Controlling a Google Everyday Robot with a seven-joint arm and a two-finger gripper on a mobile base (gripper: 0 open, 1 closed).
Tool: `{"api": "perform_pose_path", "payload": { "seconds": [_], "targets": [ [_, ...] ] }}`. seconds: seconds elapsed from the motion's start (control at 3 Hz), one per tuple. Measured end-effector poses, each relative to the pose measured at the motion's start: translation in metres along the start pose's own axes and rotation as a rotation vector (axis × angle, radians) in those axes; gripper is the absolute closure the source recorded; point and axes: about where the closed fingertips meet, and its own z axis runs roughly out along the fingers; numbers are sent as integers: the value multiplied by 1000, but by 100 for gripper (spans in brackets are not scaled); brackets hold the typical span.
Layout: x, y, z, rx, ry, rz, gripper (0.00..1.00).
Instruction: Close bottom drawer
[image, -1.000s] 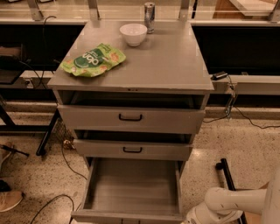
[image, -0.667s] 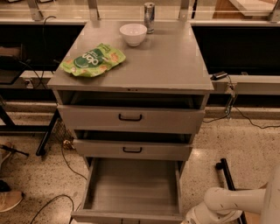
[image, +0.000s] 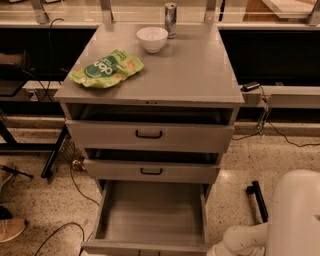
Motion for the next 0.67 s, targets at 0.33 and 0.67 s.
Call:
{"api": "perform_pose_path", "payload": {
  "seconds": [0.33,0.67],
  "targets": [
    [3,-16,37,9,-45,21,100],
    [-12,-24,63,12,-95,7,100]
  ]
}}
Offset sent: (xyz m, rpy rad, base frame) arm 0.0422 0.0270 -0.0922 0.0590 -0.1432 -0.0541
